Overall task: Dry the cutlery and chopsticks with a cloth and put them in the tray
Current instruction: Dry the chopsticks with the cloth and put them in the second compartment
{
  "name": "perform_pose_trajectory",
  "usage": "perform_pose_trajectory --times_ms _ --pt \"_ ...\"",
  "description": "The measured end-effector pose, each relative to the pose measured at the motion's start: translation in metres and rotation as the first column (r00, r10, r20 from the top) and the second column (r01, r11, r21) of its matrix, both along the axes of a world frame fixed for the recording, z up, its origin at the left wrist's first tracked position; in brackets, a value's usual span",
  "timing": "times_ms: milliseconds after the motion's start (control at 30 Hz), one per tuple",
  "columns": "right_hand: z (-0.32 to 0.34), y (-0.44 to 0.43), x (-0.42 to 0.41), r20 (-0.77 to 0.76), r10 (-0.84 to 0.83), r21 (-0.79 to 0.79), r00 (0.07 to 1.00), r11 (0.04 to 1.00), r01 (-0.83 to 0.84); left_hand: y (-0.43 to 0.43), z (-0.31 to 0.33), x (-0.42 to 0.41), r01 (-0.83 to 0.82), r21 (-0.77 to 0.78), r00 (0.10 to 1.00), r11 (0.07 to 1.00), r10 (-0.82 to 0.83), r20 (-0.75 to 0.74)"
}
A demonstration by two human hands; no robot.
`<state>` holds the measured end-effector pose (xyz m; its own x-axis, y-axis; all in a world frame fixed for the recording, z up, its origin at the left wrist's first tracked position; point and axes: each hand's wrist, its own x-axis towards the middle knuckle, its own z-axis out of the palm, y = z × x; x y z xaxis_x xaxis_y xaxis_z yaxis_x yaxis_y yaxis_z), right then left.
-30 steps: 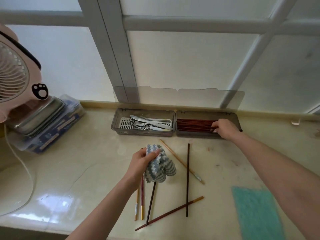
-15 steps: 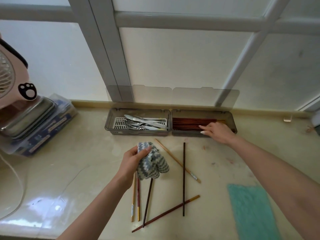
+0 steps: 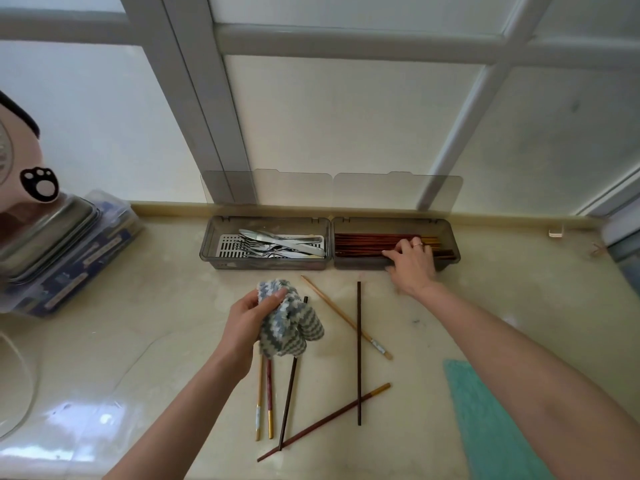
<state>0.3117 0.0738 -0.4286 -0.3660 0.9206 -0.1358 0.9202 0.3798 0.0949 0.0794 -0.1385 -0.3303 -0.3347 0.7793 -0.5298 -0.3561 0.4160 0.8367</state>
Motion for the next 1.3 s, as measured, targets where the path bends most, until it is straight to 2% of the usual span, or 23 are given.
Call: perform_pose_trajectory --times_ms 100,167,233,300,333,367,433,467,533,633,833,933,1067,1200,1267,1300 --pt "0.005 0.007 0.0 -0.01 -0.016 -0.189 1.0 0.982 0.014 -0.003 0.001 -0.002 -0.007 -0.002 1.0 1.0 0.007 -0.012" --pt "0.011 0.007 0.001 -0.125 -0.042 -0.233 0.991 0.972 0.011 -0.005 0.002 -0.004 -0.014 -0.003 1.0 1.0 0.014 -0.015" --pt "0.017 -0.005 0.002 -0.328 -0.003 -0.059 0.945 0.998 -0.017 -0.007 0.004 -0.007 -0.029 0.006 1.0 1.0 0.029 -0.013" --pt "0.021 -0.028 0.001 -0.472 0.151 0.137 0.869 0.986 -0.097 -0.009 0.006 -0.012 -0.051 0.025 0.999 0.998 0.051 -0.006" --pt "0.021 -0.044 -0.001 -0.497 0.224 0.158 0.838 0.973 -0.166 -0.009 0.008 -0.015 -0.059 0.032 0.998 0.998 0.059 -0.01" --pt "0.021 -0.062 -0.003 -0.509 0.272 0.109 0.817 0.961 -0.253 -0.01 0.009 -0.017 -0.067 0.034 0.998 0.997 0.068 -0.019" --pt "0.021 -0.104 -0.007 -0.497 0.277 -0.163 0.822 0.901 -0.403 -0.012 0.009 -0.023 -0.115 0.015 0.993 0.993 0.115 -0.027" --pt "0.02 -0.126 -0.008 -0.46 0.296 -0.302 0.837 0.835 -0.461 -0.014 0.008 -0.026 -0.148 0.004 0.989 0.989 0.148 -0.019" --pt "0.012 -0.165 -0.011 -0.368 0.419 -0.434 0.83 0.712 -0.552 -0.019 0.009 -0.033 -0.193 0.002 0.981 0.981 0.193 -0.008" --pt "-0.001 -0.198 -0.016 -0.289 0.584 -0.431 0.758 0.628 -0.648 -0.025 0.012 -0.043 -0.244 0.018 0.97 0.97 0.245 -0.008" --pt "-0.005 -0.207 -0.021 -0.216 0.722 -0.41 0.657 0.544 -0.732 -0.036 0.017 -0.06 -0.33 0.073 0.943 0.941 0.332 -0.014" --pt "0.002 -0.208 -0.017 -0.261 0.718 -0.388 0.646 0.534 -0.751 -0.039 0.017 -0.062 -0.331 0.071 0.943 0.941 0.333 -0.013" --pt "0.022 -0.215 -0.019 -0.41 0.659 -0.389 0.631 0.499 -0.774 -0.042 0.015 -0.06 -0.299 0.075 0.953 0.951 0.302 -0.032" --pt "0.048 -0.22 -0.029 -0.604 0.364 -0.497 0.709 0.524 -0.692 -0.045 0.011 -0.061 -0.304 0.085 0.951 0.949 0.307 -0.024" --pt "0.056 -0.216 -0.038 -0.692 0.197 -0.505 0.695 0.557 -0.66 -0.045 0.011 -0.062 -0.305 0.086 0.951 0.948 0.309 -0.029" --pt "0.058 -0.212 -0.043 -0.726 0.166 -0.473 0.667 0.584 -0.66 -0.046 0.011 -0.063 -0.309 0.086 0.949 0.947 0.313 -0.032"
